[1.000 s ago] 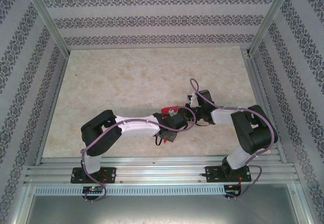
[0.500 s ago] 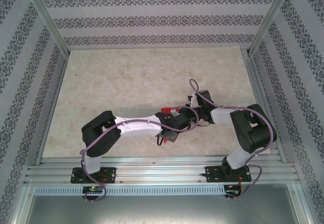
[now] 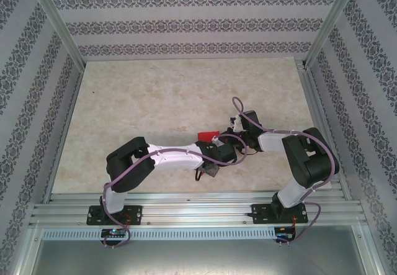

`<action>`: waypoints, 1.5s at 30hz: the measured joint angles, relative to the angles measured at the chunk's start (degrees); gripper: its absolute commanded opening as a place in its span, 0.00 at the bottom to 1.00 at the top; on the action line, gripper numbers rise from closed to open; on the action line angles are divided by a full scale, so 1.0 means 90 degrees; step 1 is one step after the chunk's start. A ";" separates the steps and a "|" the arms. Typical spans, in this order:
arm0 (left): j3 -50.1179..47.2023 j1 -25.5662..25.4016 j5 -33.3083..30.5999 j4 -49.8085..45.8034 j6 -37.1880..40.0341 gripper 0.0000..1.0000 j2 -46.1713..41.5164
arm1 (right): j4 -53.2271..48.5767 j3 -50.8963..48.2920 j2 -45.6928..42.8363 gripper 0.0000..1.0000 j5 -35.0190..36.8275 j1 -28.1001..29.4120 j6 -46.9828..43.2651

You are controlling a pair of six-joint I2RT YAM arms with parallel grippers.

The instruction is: Fold a paper plane with a square sheet of paper (fold left side to right side)

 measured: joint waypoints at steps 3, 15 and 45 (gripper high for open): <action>0.0000 0.0000 -0.0034 -0.0039 -0.0022 0.32 0.0036 | 0.0000 0.0000 0.0000 0.03 0.0002 0.0002 0.0000; -0.0080 0.0046 0.0163 0.0143 -0.0022 0.15 0.0005 | -0.0214 0.0024 -0.0109 0.22 0.0000 -0.0002 -0.0073; -0.2732 0.1678 0.3728 0.4165 -0.0872 0.10 -0.1353 | 0.0146 -0.0862 -0.1350 0.64 0.0131 0.0216 -0.0274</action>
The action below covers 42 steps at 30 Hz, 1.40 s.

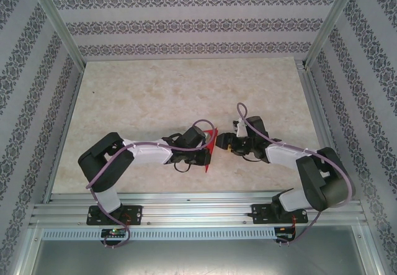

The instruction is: Fold a paper plane with a square sheet of paper (fold left side to right side)

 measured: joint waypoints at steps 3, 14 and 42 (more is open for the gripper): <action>-0.0129 0.0092 0.0192 0.0262 -0.0126 0.09 0.0000 | 0.0131 0.0012 0.0226 0.61 0.0044 0.0126 0.0092; -0.0376 0.0262 0.0607 0.0908 -0.0425 0.08 0.0039 | 0.0391 0.0318 0.0872 0.52 0.0160 0.0357 0.0272; -0.0767 0.0406 0.0797 0.1156 -0.0614 0.42 -0.0345 | 0.0097 0.0750 0.1375 0.35 0.0223 0.0449 0.0466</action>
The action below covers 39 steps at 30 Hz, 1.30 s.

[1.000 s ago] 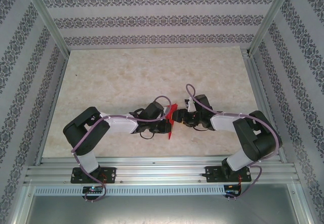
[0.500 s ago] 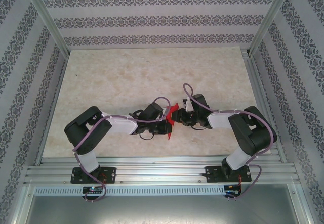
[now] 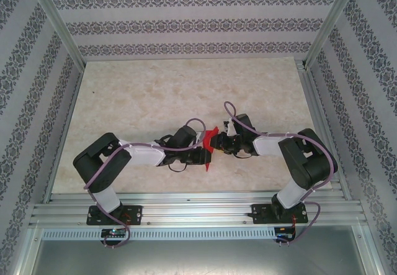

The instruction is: Fold a paper plane with a square sheet of paper (fold left side to right side)

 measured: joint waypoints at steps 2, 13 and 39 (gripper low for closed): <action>-0.0051 0.0143 -0.0005 -0.0153 0.0044 0.45 -0.0308 | -0.0019 0.0015 0.0010 0.35 0.0000 0.0000 0.0000; 0.0070 0.1161 0.0175 -0.0576 0.0274 0.43 -0.0670 | -0.0027 0.0015 0.0010 0.35 0.0000 0.0000 0.0000; 0.1379 0.1175 0.1049 -0.0192 0.0209 0.13 0.1343 | -0.0109 0.0053 0.0010 0.36 0.0005 0.0002 -0.0005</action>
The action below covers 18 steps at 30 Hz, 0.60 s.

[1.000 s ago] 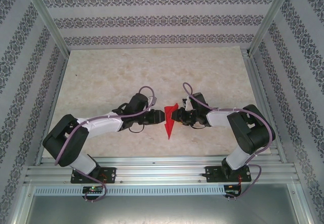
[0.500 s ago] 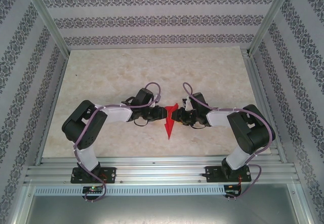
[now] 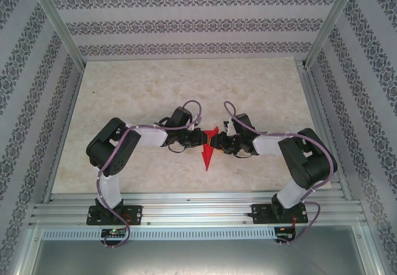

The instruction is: Fold a paper plane with a square sheet of paper (fold left side to right side)

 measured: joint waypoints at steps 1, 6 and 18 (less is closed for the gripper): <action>0.0022 0.0000 0.0000 0.0000 0.0005 0.11 0.0015 | -0.0005 0.0002 0.0000 0.36 0.0000 0.0000 0.0000; 0.0070 0.0000 -0.0029 -0.0002 0.0090 0.02 0.0029 | -0.0078 0.0010 -0.0068 0.38 0.0097 0.0036 -0.0053; -0.0036 0.0262 0.0005 0.0221 0.0126 0.00 0.0080 | -0.0510 0.0010 -0.0386 0.43 0.0335 0.0085 -0.0243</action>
